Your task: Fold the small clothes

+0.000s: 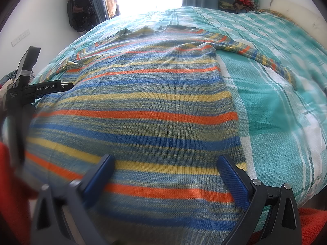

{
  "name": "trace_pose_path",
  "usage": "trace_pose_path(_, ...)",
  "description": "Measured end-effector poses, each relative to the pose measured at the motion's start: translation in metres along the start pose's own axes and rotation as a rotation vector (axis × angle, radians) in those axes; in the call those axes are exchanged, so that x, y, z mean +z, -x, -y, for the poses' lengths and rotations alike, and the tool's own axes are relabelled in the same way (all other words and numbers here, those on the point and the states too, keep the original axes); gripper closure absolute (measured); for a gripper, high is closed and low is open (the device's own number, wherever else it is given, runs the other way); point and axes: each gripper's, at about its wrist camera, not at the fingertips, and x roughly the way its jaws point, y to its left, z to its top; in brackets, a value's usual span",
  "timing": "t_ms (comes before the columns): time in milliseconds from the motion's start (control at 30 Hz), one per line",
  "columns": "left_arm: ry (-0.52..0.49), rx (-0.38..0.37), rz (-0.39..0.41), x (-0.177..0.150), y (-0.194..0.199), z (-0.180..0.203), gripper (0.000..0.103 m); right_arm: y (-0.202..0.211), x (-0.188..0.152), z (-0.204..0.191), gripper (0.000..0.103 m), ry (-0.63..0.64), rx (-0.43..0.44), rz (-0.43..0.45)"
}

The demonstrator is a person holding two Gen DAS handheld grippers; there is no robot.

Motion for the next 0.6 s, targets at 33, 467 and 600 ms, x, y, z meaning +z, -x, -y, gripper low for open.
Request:
trace_pose_path(33,0.0,0.0,0.0,0.0,0.0,0.0,0.001,0.0,0.0,0.0,0.003,0.0,0.0,0.0)
trace_pose_path(467,0.001,0.0,0.0,0.0,0.0,0.0,0.001,0.053,0.064,0.099,0.01,-0.184,0.132,0.114)
trace_pose_path(600,0.001,0.001,0.0,0.0,0.0,0.0,0.001,0.046,0.106,0.222,0.01,-0.453,0.104,0.186)
